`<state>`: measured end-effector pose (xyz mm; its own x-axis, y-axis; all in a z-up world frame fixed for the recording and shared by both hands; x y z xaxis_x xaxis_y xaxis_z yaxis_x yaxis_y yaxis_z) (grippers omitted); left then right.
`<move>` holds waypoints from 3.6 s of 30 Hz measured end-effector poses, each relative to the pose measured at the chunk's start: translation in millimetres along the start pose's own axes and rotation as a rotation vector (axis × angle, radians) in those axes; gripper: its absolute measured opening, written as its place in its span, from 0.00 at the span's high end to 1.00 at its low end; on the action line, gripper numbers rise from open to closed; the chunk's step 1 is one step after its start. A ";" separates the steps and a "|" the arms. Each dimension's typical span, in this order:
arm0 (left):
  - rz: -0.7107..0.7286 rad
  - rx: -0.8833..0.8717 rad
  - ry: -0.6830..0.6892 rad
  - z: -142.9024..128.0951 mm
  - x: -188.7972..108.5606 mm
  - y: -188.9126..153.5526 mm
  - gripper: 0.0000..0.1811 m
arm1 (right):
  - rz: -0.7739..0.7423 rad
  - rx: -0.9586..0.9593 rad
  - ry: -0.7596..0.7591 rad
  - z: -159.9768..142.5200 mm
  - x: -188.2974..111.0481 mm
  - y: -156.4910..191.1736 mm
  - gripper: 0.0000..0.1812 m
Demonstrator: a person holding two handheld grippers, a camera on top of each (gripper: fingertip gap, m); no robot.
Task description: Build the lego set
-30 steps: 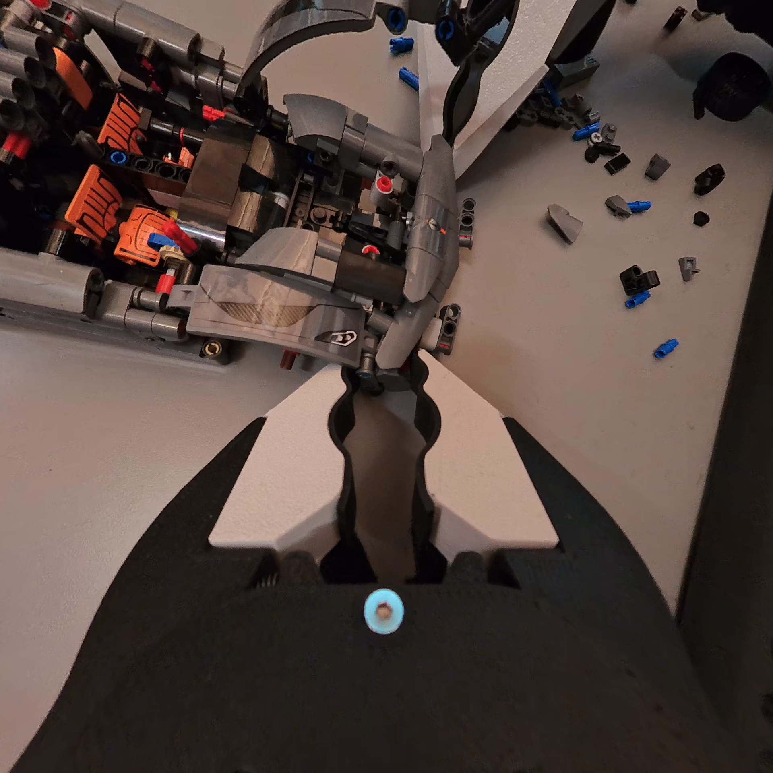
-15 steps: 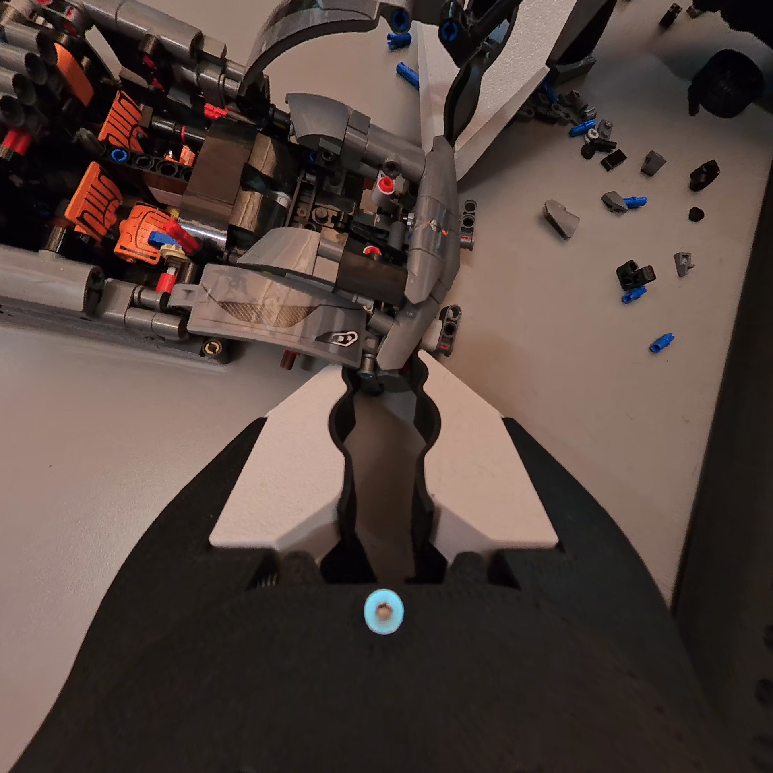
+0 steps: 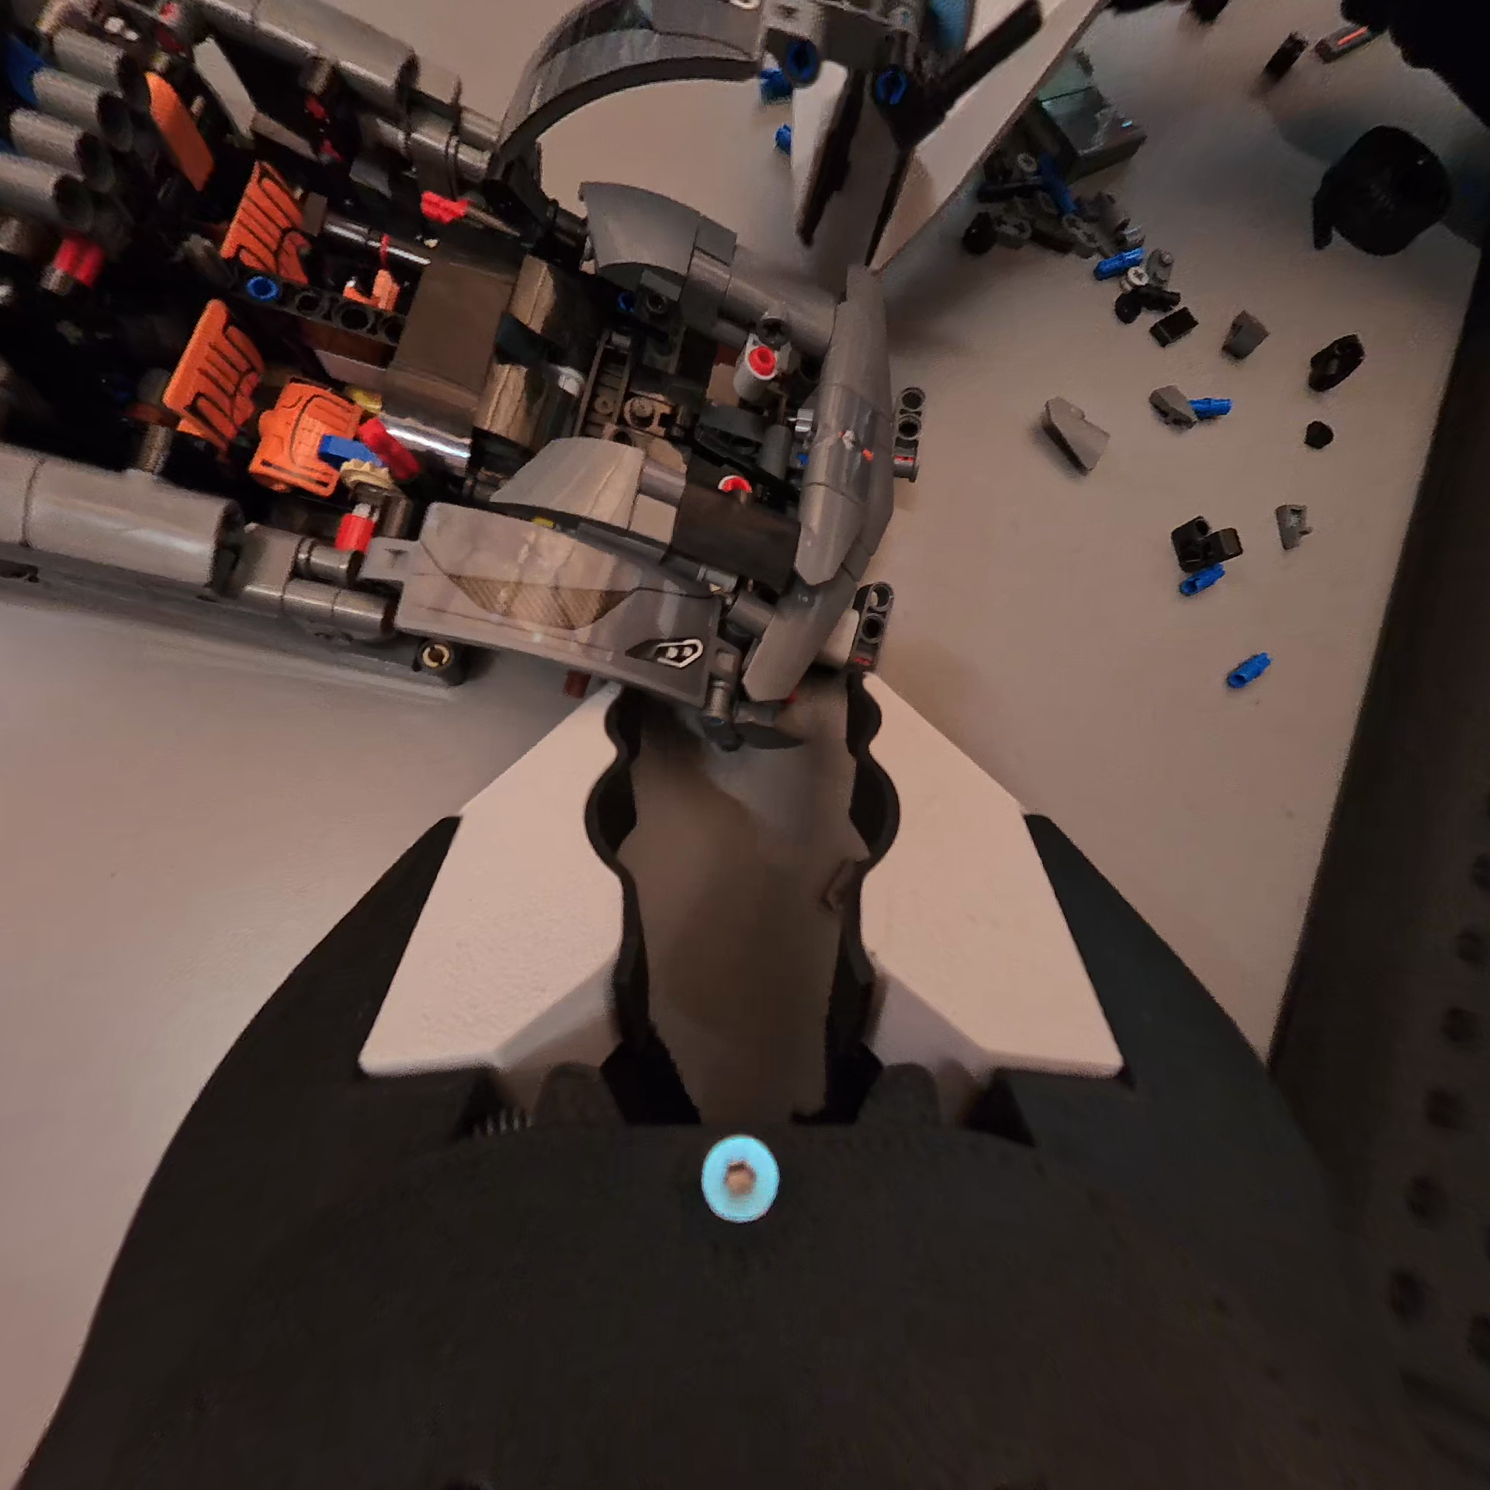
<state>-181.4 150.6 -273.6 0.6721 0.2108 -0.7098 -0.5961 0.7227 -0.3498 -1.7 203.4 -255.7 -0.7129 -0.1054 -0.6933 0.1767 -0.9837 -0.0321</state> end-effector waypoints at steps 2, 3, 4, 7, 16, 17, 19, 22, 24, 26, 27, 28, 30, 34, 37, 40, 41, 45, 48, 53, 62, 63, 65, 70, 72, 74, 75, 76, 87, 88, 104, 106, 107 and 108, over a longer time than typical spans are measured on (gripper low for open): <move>0.013 -0.015 -0.003 1.8 -5.0 1.4 0.70 | -0.006 0.015 -0.014 -0.9 -7.3 -2.3 0.92; 0.011 -0.024 -0.005 2.5 -8.2 1.4 0.69 | -0.006 0.020 -0.040 -0.2 -12.4 -3.2 0.92; 0.020 -0.033 -0.012 3.8 -12.0 2.3 0.66 | 0.001 0.028 -0.076 1.1 -17.8 -3.7 0.93; 0.046 -0.036 -0.041 10.4 -28.4 0.0 0.63 | 0.049 0.088 -0.204 5.2 -31.7 -4.9 0.93; 0.161 0.094 -0.059 46.3 -47.3 -38.7 0.64 | 0.175 0.304 -0.355 14.1 -21.1 -10.1 0.86; 0.159 0.110 -0.046 49.1 -43.1 -44.9 0.64 | 0.189 0.324 -0.353 14.4 -17.0 -9.5 0.86; 0.147 0.139 -0.024 53.8 -32.3 -56.4 0.65 | 0.219 0.342 -0.394 17.8 -15.0 -8.0 0.88; 0.147 0.170 0.034 54.3 -12.6 -66.2 0.66 | 0.223 0.365 -0.420 18.6 -15.4 -9.2 0.91; 0.157 0.187 0.081 51.5 0.4 -67.9 0.66 | 0.218 0.357 -0.415 18.4 -15.2 -8.5 0.92; 0.191 0.208 0.110 49.1 9.4 -65.5 0.68 | 0.196 0.318 -0.383 18.7 -14.7 -6.4 0.92; 0.190 0.208 0.128 47.2 13.7 -65.0 0.68 | 0.178 0.289 -0.360 18.7 -14.1 -5.0 0.92; 0.191 0.206 0.140 45.6 17.7 -64.0 0.68 | 0.164 0.263 -0.339 18.8 -13.5 -3.7 0.92; 0.203 0.209 0.159 42.4 24.5 -61.1 0.68 | 0.131 0.216 -0.308 18.6 -12.9 -2.3 0.93; 0.226 0.214 0.177 38.7 31.2 -55.7 0.68 | 0.057 0.108 -0.232 16.6 -11.1 0.5 0.95; 0.230 0.213 0.174 39.5 31.2 -54.0 0.70 | 0.017 0.029 -0.162 13.9 -7.2 3.9 0.95; 0.258 0.229 0.170 39.6 31.1 -51.3 0.72 | -0.013 -0.023 -0.119 12.6 -3.9 6.5 0.96; 0.262 0.237 0.172 39.5 31.1 -51.2 0.73 | -0.021 -0.032 -0.113 12.6 -3.6 6.6 0.96; 0.285 0.263 0.172 39.3 31.7 -49.0 0.74 | -0.076 -0.085 -0.056 10.5 -1.7 6.7 0.97; 0.298 0.271 0.177 39.3 32.2 -47.9 0.72 | -0.107 -0.105 -0.036 8.8 -0.2 5.6 0.97; 0.322 0.298 0.189 39.7 32.8 -46.5 0.72 | -0.163 -0.151 -0.024 8.8 -0.9 4.2 0.98; 0.321 0.301 0.187 40.8 33.5 -45.6 0.73 | -0.308 -0.298 0.079 7.6 -0.1 -0.9 0.98; 0.320 0.301 0.188 40.8 33.5 -45.5 0.73 | -0.321 -0.309 0.089 7.8 1.0 -1.3 0.98; 0.319 0.301 0.189 40.8 33.5 -45.6 0.73 | -0.332 -0.319 0.098 7.3 3.4 -2.3 0.98; 0.321 0.304 0.188 40.6 33.6 -45.6 0.73 | -0.316 -0.327 0.110 6.6 9.5 -2.7 0.98; 0.322 0.307 0.187 40.4 33.6 -45.5 0.73 | -0.300 -0.317 0.111 6.0 12.3 -3.8 0.98; 0.318 0.308 0.188 40.1 33.5 -46.0 0.73 | -0.284 -0.312 0.121 4.7 15.4 -4.9 0.99; 0.318 0.310 0.189 39.9 33.4 -46.1 0.73 | -0.275 -0.307 0.129 3.9 17.0 -5.4 0.99; 0.319 0.311 0.190 39.8 33.4 -46.2 0.73 | -0.266 -0.301 0.135 3.2 18.9 -5.8 0.99; 0.302 0.319 0.189 37.5 33.0 -49.9 0.76 | -0.170 -0.262 0.160 0.0 24.6 -5.1 1.00; 0.304 0.322 0.192 37.3 33.0 -50.1 0.76 | -0.146 -0.246 0.149 0.5 22.5 -4.0 1.00; 0.290 0.358 0.208 29.9 33.0 -57.3 0.75 | -0.056 -0.232 0.067 5.4 18.5 2.5 0.97; 0.289 0.359 0.209 29.7 33.0 -57.7 0.75 | -0.039 -0.222 0.097 1.9 23.0 1.9 0.97; 0.289 0.359 0.210 29.7 33.0 -57.9 0.75 | -0.031 -0.213 0.101 0.9 24.6 1.3 0.97; 0.291 0.359 0.211 29.5 32.8 -57.9 0.76 | -0.018 -0.200 0.095 0.7 24.9 0.8 0.97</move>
<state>-111.8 135.1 -258.6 0.3750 0.3264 -0.8677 -0.5318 0.8424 0.0871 -19.8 199.9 -272.5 -0.6514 -0.0647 -0.7560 0.3023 -0.9360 -0.1804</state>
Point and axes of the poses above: each gripper's, where its closed fingertips meet, x out along the fingers, z out of its top, y = z × x across the jaws, the point moved 6 cm from there along -x, back along the fingers, and after that the axes turned 14 degrees about -x, right-handed, at the moved point
